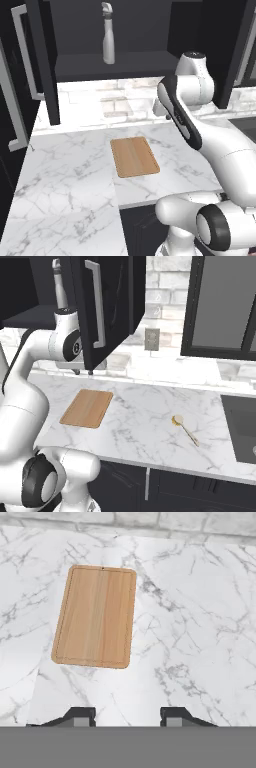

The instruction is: Grab the spray bottle from the cabinet, then place it next to the cutting board for sanitizing. Then grab the dish brush from the countertop next to the sink and place it next to the cutting board.

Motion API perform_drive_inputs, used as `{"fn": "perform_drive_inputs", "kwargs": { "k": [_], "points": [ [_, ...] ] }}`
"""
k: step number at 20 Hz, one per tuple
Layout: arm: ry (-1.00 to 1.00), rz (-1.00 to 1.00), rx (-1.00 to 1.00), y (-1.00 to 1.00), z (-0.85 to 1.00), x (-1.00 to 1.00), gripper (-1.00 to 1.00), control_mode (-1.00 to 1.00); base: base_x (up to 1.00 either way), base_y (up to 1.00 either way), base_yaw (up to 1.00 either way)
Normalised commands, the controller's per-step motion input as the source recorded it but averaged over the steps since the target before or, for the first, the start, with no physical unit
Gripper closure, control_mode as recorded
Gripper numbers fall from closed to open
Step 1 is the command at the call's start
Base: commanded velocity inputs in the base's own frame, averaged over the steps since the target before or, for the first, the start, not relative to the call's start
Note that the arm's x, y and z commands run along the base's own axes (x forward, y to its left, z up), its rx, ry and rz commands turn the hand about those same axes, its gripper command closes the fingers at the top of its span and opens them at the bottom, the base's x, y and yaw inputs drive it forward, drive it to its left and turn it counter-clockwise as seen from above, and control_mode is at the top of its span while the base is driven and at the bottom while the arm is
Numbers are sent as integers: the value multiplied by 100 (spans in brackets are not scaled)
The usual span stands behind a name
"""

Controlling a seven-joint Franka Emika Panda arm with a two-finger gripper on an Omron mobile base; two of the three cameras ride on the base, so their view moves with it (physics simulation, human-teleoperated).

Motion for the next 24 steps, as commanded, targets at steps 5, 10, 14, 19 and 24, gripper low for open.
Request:
{"fn": "perform_drive_inputs", "kwargs": {
  "k": [5,10,14,19,24],
  "points": [
    [-1,0,0,0,0,-28,-100,-100,0,0,0],
    [-5,0,0,0,0,-65,-100,-100,0,0,0],
    [-41,5,0,2,40,-81,-100,-100,0,0,0],
    [-38,16,13,0,62,-69,-100,-100,0,0,0],
    [-35,18,18,0,69,-41,-100,-100,0,0,0]
  ]
}}
